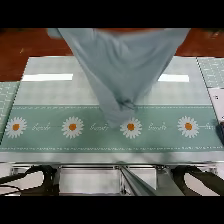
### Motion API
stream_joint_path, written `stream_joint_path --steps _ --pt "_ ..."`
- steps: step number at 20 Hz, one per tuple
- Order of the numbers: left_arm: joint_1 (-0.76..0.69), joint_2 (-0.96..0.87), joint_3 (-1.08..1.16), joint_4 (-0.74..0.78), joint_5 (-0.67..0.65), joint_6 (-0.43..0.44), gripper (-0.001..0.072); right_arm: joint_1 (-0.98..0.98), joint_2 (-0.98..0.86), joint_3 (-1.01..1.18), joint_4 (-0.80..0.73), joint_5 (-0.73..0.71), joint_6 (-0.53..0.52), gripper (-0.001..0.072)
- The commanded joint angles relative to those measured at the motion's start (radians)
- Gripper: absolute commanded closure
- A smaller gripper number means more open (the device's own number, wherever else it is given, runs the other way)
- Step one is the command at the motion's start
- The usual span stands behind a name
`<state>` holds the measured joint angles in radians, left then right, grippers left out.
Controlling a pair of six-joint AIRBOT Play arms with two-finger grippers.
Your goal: Fold the shirts.
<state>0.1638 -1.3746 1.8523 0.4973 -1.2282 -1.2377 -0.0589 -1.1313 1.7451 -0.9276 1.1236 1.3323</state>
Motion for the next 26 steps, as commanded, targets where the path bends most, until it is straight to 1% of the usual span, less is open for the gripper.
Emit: stream_joint_path --steps 1,2,4,7,9,11,13,14,16,18,21,23,24,26 --pt "0.099 0.130 0.201 -0.022 0.023 -0.008 0.0690 -0.002 0.051 0.328 -0.163 0.055 0.051 0.0691" --pt "0.122 0.176 0.204 -0.021 0.023 -0.008 0.0690 -0.002 0.094 0.330 -0.185 0.046 0.052 0.0691" --pt "0.167 0.272 0.204 0.037 -0.006 -0.008 0.0690 -0.002 0.186 0.330 -0.267 0.078 0.063 0.0691" --pt "0.212 0.420 0.204 0.173 -0.029 -0.016 0.0690 -0.002 0.294 0.327 -0.380 0.153 0.090 0.0691" --pt "0.209 0.510 0.203 0.259 -0.042 -0.016 0.0690 -0.002 0.349 0.327 -0.454 0.228 0.104 0.0691" --pt "0.209 0.595 0.169 0.372 -0.070 -0.048 0.0690 -0.002 0.388 0.326 -0.516 0.295 0.141 0.0691" --pt "0.179 0.681 0.060 0.474 -0.072 -0.080 0.0690 -0.002 0.401 0.312 -0.519 0.335 0.153 0.0691" --pt "0.150 0.719 -0.023 0.500 -0.074 -0.089 0.0690 -0.002 0.404 0.281 -0.518 0.341 0.159 0.0691" --pt "0.093 0.765 -0.216 0.505 -0.075 -0.095 0.0690 -0.002 0.403 0.168 -0.504 0.346 0.169 0.0691" --pt "0.050 0.771 -0.425 0.505 -0.073 -0.095 0.0690 -0.002 0.403 -0.005 -0.462 0.298 0.176 0.0691" --pt "0.002 0.696 -0.710 0.505 0.009 -0.091 0.0690 -0.002 0.370 -0.307 -0.352 0.123 0.174 0.0691" --pt "-0.026 0.598 -0.842 0.505 0.126 -0.091 0.0690 0.000 0.269 -0.433 -0.275 0.018 0.159 0.0691" --pt "-0.037 0.530 -0.884 0.505 0.201 -0.092 0.0689 0.000 0.187 -0.455 -0.233 -0.019 0.138 0.0691" --pt "-0.042 0.376 -0.898 0.502 0.310 -0.095 0.0690 0.000 0.005 -0.449 -0.149 -0.084 0.111 0.0691"
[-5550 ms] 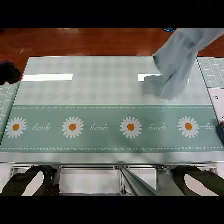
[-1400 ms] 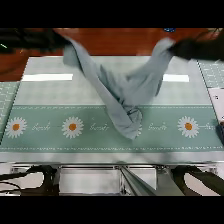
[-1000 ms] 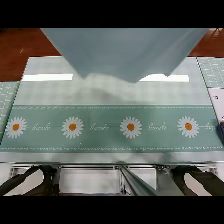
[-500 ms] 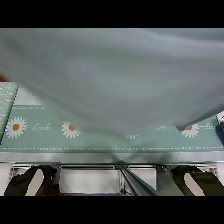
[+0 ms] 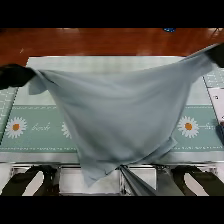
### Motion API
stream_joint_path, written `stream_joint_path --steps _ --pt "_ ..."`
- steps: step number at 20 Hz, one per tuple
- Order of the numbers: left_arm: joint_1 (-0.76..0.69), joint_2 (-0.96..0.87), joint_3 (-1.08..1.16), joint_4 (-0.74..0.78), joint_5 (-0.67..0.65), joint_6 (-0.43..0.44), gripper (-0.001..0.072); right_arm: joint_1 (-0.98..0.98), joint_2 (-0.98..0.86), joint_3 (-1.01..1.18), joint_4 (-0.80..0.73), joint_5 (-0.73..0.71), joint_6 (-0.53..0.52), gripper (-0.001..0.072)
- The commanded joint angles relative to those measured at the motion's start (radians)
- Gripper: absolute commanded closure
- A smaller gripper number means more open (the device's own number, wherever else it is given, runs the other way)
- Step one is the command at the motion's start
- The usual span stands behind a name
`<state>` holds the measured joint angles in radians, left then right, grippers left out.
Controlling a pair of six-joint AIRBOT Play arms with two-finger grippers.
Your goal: Fold the shirts.
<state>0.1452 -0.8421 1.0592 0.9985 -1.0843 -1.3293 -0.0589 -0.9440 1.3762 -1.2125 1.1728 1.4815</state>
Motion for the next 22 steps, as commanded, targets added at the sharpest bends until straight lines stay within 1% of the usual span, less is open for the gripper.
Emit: stream_joint_path --steps 1,3,5,6,8,9,10,11,12,13,14,15,16,17,19,22 --pt "-0.023 -0.233 -0.093 -0.006 0.200 -0.003 0.0690 0.000 -0.270 -0.064 0.180 -0.161 -0.048 0.0691" --pt "-0.023 -0.392 -0.039 -0.015 0.217 -0.003 0.0689 0.000 -0.447 0.015 0.265 -0.187 -0.051 0.0691" --pt "-0.019 -0.512 0.021 -0.016 0.192 -0.004 0.0689 0.000 -0.592 0.117 0.340 -0.187 -0.050 0.0691" --pt "-0.017 -0.553 0.044 -0.013 0.166 -0.003 0.0689 0.000 -0.646 0.161 0.359 -0.187 -0.048 0.0690" --pt "-0.001 -0.595 0.065 -0.012 0.123 -0.004 0.0689 -0.023 -0.697 0.211 0.360 -0.180 -0.009 0.0685" --pt "0.011 -0.596 0.064 -0.011 0.114 -0.003 0.0689 -0.044 -0.695 0.213 0.359 -0.169 -0.007 0.0567" --pt "0.022 -0.594 0.064 -0.011 0.102 -0.003 0.0689 -0.070 -0.687 0.213 0.353 -0.122 -0.010 0.0382" --pt "0.032 -0.592 0.064 -0.011 0.084 -0.003 0.0689 -0.101 -0.678 0.213 0.326 -0.031 -0.015 0.0311" --pt "0.038 -0.591 0.064 -0.011 0.066 -0.003 0.0689 -0.135 -0.670 0.213 0.245 0.115 -0.027 0.0312" --pt "0.040 -0.591 0.064 -0.011 0.051 0.001 0.0689 -0.160 -0.663 0.205 0.123 0.264 -0.025 0.0318" --pt "0.039 -0.591 0.064 -0.011 0.043 0.001 0.0689 -0.175 -0.644 0.162 -0.018 0.395 -0.001 0.0318" --pt "0.035 -0.591 0.064 -0.011 0.043 0.000 0.0689 -0.185 -0.608 0.087 -0.127 0.460 0.023 0.0318" --pt "0.029 -0.591 0.064 -0.011 0.043 0.000 0.0689 -0.196 -0.549 -0.023 -0.195 0.462 0.036 0.0318" --pt "0.023 -0.591 0.064 -0.012 0.043 0.000 0.0689 -0.211 -0.479 -0.145 -0.208 0.427 0.037 0.0318" --pt "0.010 -0.591 0.064 -0.011 0.034 0.000 0.0689 -0.247 -0.347 -0.377 -0.202 0.346 0.043 0.0318" --pt "-0.011 -0.591 0.063 -0.011 0.024 0.000 0.0689 -0.320 -0.217 -0.610 -0.161 0.322 0.025 0.0317"
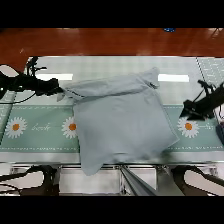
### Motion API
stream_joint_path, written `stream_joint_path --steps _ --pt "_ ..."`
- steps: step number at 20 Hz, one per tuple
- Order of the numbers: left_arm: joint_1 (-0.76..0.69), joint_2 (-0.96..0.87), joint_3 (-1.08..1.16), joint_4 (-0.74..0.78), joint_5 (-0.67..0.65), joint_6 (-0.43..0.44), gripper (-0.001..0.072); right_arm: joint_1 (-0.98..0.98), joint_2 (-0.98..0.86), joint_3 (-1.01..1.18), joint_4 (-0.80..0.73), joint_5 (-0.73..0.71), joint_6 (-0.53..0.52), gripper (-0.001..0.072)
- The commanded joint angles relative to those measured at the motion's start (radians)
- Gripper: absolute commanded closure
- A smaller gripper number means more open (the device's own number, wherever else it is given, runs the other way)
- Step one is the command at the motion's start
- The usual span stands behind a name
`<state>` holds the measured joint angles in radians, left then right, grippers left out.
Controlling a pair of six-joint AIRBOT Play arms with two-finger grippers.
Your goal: Fold the shirts.
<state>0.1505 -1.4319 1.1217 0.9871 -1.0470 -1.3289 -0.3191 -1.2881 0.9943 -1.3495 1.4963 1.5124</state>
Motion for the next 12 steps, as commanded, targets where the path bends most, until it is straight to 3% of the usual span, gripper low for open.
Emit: stream_joint_path --steps 1,4,12 --pt "-0.023 -0.002 0.001 0.000 -0.012 0.000 0.0689 -0.084 0.156 -0.283 -0.011 -0.003 -0.012 0.0317" --pt "-0.039 -0.002 0.001 0.000 -0.011 0.000 0.0689 -0.115 0.175 -0.401 0.026 -0.011 -0.027 0.0317" --pt "-0.043 -0.002 0.001 0.000 -0.011 0.000 0.0689 -0.107 0.175 -0.510 0.274 -0.262 -0.052 0.0318"
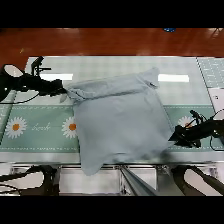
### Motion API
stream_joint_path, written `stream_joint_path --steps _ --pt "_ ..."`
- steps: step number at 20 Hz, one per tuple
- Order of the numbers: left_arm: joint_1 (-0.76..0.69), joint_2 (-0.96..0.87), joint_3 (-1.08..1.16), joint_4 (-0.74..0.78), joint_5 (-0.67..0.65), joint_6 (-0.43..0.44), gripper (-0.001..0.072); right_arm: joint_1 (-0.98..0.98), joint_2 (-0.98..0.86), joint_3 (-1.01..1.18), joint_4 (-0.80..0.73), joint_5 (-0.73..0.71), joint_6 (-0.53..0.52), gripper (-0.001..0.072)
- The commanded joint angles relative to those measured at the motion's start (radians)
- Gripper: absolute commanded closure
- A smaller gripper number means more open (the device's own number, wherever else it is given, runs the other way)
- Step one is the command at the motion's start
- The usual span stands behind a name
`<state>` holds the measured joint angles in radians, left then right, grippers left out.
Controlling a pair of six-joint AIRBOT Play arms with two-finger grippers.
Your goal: Fold the shirts.
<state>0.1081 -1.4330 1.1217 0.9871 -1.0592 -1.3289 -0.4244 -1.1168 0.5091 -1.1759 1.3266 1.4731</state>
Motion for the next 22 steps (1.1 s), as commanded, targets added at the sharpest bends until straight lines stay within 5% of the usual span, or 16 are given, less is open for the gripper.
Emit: stream_joint_path --steps 1,2,4,5,10,14,18,22 --pt "-0.001 -0.001 0.001 0.000 0.002 0.000 0.0689 -0.002 0.004 -0.025 0.132 -0.122 -0.019 0.0318" --pt "-0.001 -0.001 0.001 0.000 0.002 0.000 0.0689 -0.002 0.004 -0.025 0.157 -0.144 -0.023 0.0379" --pt "-0.001 -0.001 0.001 0.000 0.003 0.000 0.0689 -0.002 0.004 -0.025 0.273 -0.160 -0.134 0.0666" --pt "-0.001 -0.001 0.001 0.000 0.003 0.000 0.0689 -0.002 0.004 -0.018 0.351 -0.162 -0.204 0.0690" --pt "-0.001 -0.001 0.001 0.000 0.003 0.000 0.0689 -0.007 -0.047 0.227 0.377 -0.293 -0.204 0.0691" --pt "-0.003 -0.001 0.001 0.000 0.002 0.000 0.0689 0.036 -0.340 0.668 0.462 -0.289 -0.176 0.0691" --pt "-0.013 -0.003 0.001 0.000 0.000 0.000 0.0689 0.124 -0.661 1.107 0.463 -0.288 -0.041 0.0691" --pt "-0.027 -0.033 0.001 0.000 0.000 0.000 0.0689 0.204 -0.843 1.304 0.463 -0.299 0.017 0.0690"
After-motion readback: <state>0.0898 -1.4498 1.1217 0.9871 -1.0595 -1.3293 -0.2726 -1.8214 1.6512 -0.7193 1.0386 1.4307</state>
